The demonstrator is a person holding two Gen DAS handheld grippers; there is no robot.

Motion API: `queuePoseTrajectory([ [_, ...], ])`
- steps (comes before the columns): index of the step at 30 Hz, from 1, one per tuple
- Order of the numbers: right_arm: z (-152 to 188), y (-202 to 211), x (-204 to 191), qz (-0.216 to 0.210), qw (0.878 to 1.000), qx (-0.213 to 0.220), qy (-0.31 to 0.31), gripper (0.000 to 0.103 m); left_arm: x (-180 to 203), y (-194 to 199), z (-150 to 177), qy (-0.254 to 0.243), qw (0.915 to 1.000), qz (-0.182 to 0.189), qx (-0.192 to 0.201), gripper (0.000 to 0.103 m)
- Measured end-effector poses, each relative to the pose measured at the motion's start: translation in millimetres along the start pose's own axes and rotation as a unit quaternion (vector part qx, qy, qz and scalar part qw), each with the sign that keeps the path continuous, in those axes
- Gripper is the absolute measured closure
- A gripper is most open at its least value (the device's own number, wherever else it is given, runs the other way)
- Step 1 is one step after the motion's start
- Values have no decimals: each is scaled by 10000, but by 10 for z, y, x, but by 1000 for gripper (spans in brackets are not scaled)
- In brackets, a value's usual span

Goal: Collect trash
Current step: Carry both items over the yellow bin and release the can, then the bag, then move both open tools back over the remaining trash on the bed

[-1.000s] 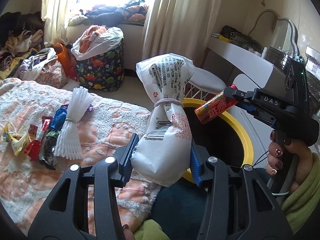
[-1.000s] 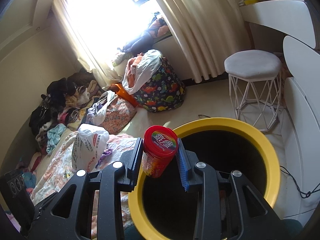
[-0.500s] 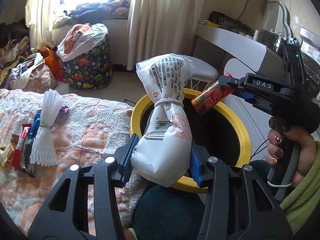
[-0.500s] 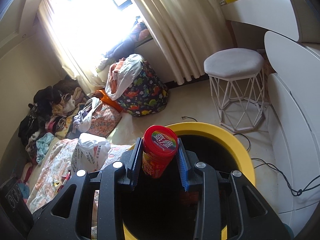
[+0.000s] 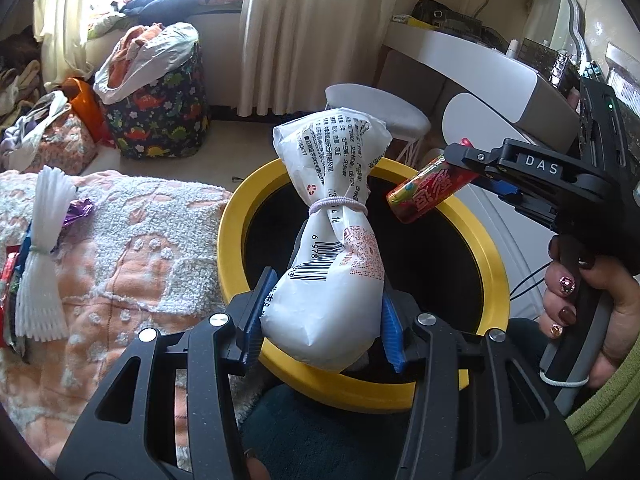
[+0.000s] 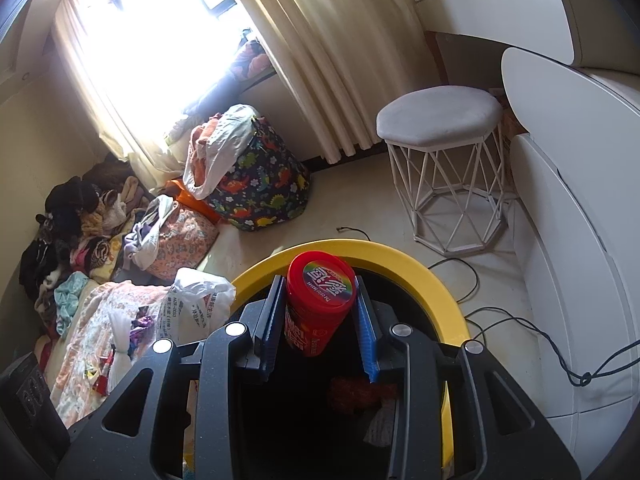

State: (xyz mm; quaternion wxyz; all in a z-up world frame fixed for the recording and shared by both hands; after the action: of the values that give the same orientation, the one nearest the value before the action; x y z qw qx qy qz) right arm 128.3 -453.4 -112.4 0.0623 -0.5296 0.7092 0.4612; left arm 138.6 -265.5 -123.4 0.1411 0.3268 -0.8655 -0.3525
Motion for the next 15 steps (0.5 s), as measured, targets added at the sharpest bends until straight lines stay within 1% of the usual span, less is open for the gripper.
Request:
queuePoseTrajectory([
  [2,10,-16,14,12,10000,-35,-20,72,-4,-39,-2,-1,10000,7,-40,63],
  [4,11,-31,26,-10,10000,-77,-51,71,-1,-52,-1,22,10000,-15,-25,59],
  [6,19,-50,12,-91,9998,-142,-59,70,-17,-33,6,74,9999,-59,35,45],
  [7,15,-61,12,-93,9998,-163,-48,67,-38,-19,13,120,9998,-126,55,34],
  [8,24,-62,-6,-117,9998,-182,-25,64,-64,-1,15,169,9997,-176,86,29],
  [9,36,-67,-25,-125,9998,-185,13,60,-93,26,21,224,9994,-214,135,26],
  [11,53,-75,-60,-137,9997,-203,70,57,-163,92,32,364,9985,-324,238,12],
  [15,118,-77,-180,-278,9991,-280,160,55,-298,239,78,671,9955,-524,421,11],
])
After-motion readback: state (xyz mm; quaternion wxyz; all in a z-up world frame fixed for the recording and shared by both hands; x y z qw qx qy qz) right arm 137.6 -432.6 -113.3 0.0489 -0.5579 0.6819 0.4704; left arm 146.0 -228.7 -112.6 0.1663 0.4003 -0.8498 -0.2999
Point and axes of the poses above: each gripper's, at about its wrist camera, not at the fingertips, and y roughly against the way its jaws point, x to its right, z to its underside, the point moved 5 cm from there along -y, roughly the way its jaws point, and after that the axes turned 14 degrees about -y, right-handed, at the moved point
